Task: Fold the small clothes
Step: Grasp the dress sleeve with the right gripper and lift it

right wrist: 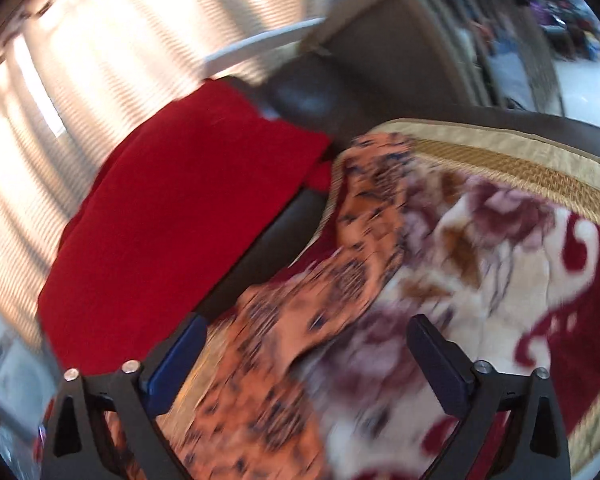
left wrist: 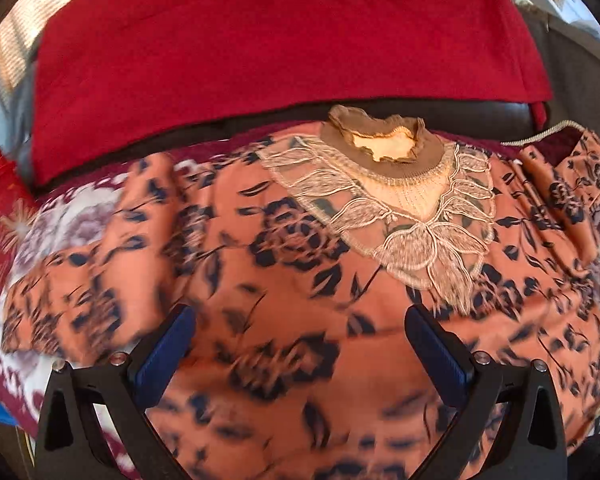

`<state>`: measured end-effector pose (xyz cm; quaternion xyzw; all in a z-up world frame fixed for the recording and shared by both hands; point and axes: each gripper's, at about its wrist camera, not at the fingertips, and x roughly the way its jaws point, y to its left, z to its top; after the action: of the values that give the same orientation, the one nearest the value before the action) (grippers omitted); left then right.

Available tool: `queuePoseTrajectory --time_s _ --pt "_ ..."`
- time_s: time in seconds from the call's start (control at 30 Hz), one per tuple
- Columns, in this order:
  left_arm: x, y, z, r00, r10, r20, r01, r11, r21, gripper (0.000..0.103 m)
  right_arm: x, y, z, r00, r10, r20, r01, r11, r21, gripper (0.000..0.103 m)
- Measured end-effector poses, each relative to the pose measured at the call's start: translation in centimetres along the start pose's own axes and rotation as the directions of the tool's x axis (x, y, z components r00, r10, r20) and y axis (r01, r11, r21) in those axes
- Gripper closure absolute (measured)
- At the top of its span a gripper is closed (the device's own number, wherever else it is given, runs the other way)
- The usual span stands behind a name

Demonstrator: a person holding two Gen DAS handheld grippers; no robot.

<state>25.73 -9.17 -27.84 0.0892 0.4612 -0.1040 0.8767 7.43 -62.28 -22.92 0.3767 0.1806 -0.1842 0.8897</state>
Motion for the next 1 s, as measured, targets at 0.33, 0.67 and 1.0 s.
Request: queuePoseTrajectory --time_s 0.33,0.67,1.0 --pt "2.7 -2.0 0.5 0.999 0.002 0.050 -0.010 0.986 0.165 0.000 10.3 -5.3 13.3 0.946 -0.303 0.110 0.310 0.949 -0.053 0.032" --pt "4.5 -1.4 1.6 1.000 -0.022 0.023 0.020 0.996 0.092 0.000 17.2 -8.9 16.7 0.926 -0.367 0.091 0.372 0.927 -0.043 0.044" --pt "2.0 -0.8 1.8 0.995 -0.033 0.092 0.028 0.998 0.056 0.000 14.2 -6.0 16.3 0.990 -0.123 0.068 0.121 0.992 0.041 0.088"
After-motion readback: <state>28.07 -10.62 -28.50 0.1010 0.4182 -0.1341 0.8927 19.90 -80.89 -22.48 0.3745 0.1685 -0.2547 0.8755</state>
